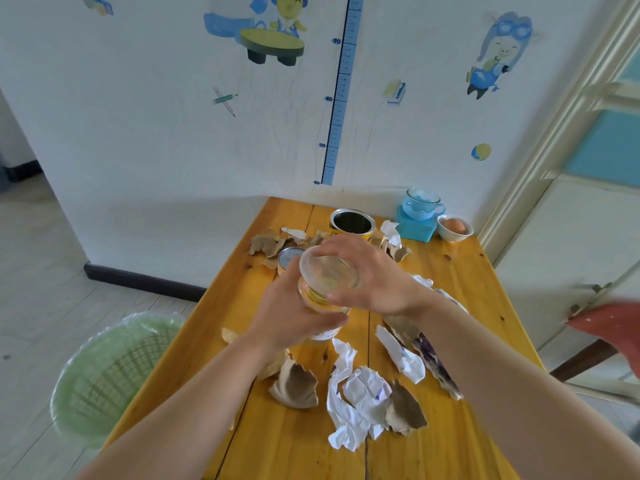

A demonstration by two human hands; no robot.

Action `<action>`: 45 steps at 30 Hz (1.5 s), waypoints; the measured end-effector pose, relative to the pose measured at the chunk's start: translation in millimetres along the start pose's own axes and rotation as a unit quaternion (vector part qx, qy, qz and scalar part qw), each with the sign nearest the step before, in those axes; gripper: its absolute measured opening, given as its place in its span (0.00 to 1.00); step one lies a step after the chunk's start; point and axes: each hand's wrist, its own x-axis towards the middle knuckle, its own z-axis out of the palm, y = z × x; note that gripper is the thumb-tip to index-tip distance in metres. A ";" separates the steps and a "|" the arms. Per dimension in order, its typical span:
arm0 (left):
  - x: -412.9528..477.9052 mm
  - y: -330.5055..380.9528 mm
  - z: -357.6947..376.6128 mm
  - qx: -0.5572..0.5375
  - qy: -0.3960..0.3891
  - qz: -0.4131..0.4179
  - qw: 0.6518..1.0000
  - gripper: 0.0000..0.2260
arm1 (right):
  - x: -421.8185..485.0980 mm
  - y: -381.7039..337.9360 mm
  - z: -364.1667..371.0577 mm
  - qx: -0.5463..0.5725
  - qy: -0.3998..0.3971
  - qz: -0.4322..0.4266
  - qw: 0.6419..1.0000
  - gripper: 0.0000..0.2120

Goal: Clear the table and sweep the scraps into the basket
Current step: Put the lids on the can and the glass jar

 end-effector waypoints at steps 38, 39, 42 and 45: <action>146.3 -40.2 11.9 -0.148 -0.017 -0.182 0.972 0.16 | 75.9 114.2 -18.3 -0.078 0.120 0.138 0.980 0.26; 149.3 -41.8 13.9 -0.147 -0.019 -0.188 0.971 0.16 | 78.8 115.7 -18.2 -0.079 0.116 0.133 0.981 0.26; 154.9 -44.3 19.4 -0.147 -0.021 -0.194 0.970 0.16 | 85.2 119.4 -16.3 -0.083 0.111 0.125 0.983 0.25; 159.0 -42.5 22.2 -0.135 -0.026 -0.178 0.974 0.14 | 88.4 126.5 -12.2 -0.075 0.112 0.116 0.984 0.25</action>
